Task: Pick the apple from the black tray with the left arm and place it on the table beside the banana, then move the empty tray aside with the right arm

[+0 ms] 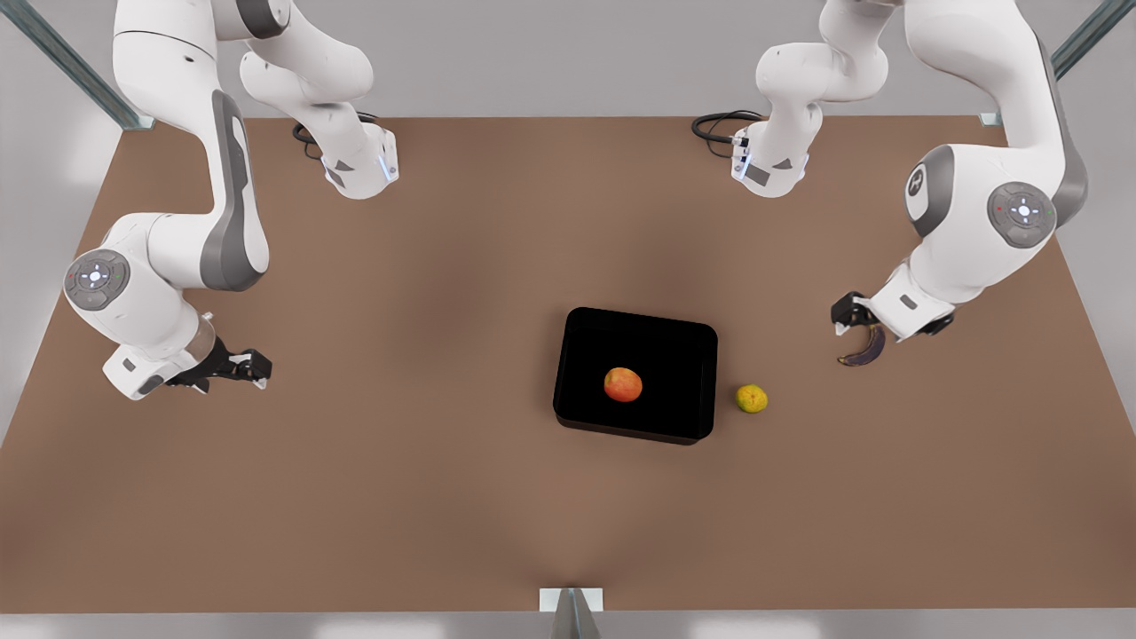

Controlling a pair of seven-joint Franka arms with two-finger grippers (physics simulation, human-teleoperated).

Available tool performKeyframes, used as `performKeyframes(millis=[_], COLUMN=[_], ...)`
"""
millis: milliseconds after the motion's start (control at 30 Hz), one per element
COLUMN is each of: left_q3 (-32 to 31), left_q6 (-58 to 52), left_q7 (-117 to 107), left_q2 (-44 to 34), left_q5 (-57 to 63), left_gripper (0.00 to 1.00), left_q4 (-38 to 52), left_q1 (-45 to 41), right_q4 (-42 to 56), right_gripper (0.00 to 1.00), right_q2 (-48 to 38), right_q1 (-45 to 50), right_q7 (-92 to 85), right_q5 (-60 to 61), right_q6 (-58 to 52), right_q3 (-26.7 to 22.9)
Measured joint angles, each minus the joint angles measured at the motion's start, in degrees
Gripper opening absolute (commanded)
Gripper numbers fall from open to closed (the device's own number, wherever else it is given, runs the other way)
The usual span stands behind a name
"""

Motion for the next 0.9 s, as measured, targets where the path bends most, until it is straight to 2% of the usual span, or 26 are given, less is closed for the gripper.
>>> performKeyframes(millis=[133, 167, 267, 367, 567, 900], left_q3=[-1.06, -1.46, -1.98, -2.06, 0.68, 1.65], left_q6=[0.34, 0.45, 1.03, 3.91, 11.53, 22.07], left_q7=[0.15, -0.28, -3.22, -8.22, -17.88, -28.06], left_q2=[2.00, 2.63, 10.71, 19.41, 31.96, 37.39], left_q5=[-1.18, -1.14, 0.28, 1.29, 5.68, 9.56], left_gripper=[1.00, 1.00, 1.00, 1.00, 1.00, 1.00], left_q4=[3.16, 3.76, 10.35, 13.83, 17.45, 14.07], left_q1=[-2.13, -5.67, -23.63, -30.22, -31.93, -32.51], right_q4=[0.00, 0.03, 3.88, 8.07, 9.33, 9.36], right_gripper=[1.00, 1.00, 1.00, 1.00, 1.00, 1.00], right_q2=[0.01, 0.04, 4.66, 9.28, 8.34, 8.19], right_q1=[0.04, 0.11, 0.19, 0.29, -0.22, -0.25], right_q7=[-0.20, -0.23, -0.31, -0.36, -0.46, -0.60], right_q5=[-0.04, -0.06, -0.18, -0.24, 0.10, 0.23], right_q6=[0.03, 0.04, 0.26, 0.41, 0.11, -0.90], right_q3=[0.00, 0.03, 0.18, 0.26, -0.34, -0.51])
